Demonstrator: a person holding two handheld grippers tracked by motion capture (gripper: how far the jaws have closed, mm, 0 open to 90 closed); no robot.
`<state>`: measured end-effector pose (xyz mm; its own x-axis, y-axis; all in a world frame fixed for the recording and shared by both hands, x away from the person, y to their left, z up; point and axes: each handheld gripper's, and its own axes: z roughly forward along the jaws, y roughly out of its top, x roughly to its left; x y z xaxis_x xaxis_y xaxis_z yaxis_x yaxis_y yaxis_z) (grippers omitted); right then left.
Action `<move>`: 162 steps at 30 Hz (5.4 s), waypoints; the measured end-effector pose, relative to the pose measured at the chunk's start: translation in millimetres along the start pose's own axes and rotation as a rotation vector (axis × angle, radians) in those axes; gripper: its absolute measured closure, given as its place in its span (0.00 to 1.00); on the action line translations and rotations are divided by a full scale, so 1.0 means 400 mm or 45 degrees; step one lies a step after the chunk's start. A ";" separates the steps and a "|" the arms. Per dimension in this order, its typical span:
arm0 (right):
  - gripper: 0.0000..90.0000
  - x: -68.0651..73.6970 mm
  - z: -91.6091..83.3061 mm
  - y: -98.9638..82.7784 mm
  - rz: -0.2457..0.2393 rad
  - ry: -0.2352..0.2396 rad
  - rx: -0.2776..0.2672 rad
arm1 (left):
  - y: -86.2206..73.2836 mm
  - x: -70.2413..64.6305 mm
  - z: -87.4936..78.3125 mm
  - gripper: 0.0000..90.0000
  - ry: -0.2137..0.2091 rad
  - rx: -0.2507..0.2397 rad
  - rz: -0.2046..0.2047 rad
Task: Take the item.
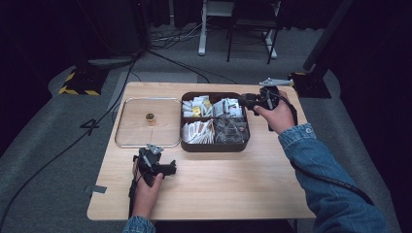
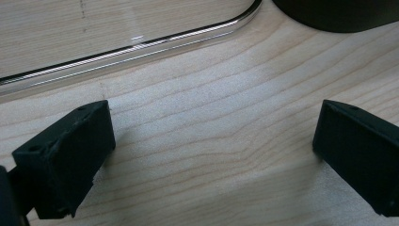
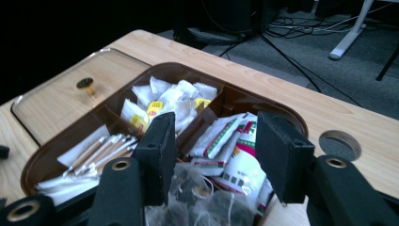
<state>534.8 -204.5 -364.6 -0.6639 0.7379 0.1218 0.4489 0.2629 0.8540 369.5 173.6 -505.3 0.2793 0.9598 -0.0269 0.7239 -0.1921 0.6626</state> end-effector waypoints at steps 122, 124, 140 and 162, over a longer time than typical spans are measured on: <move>0.96 -0.062 -0.187 -0.024 0.332 -0.009 -0.006 | 0.011 0.000 0.009 0.00 0.012 0.002 -0.011; 0.96 -0.083 -0.196 -0.033 0.343 -0.045 -0.001 | 0.011 0.000 0.009 0.00 0.012 0.002 -0.011; 0.96 -0.226 -0.182 -0.135 0.486 -0.265 0.102 | 0.011 0.000 0.009 0.00 0.012 0.002 -0.011; 0.96 -0.311 -0.161 -0.243 0.544 -0.387 0.273 | 0.011 0.000 0.009 0.00 0.012 0.002 -0.011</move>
<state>535.2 -361.9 -430.3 -0.2090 0.9438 0.2559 0.7723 -0.0013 0.6352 374.9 172.2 -505.2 0.2669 0.9634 -0.0254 0.7272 -0.1840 0.6613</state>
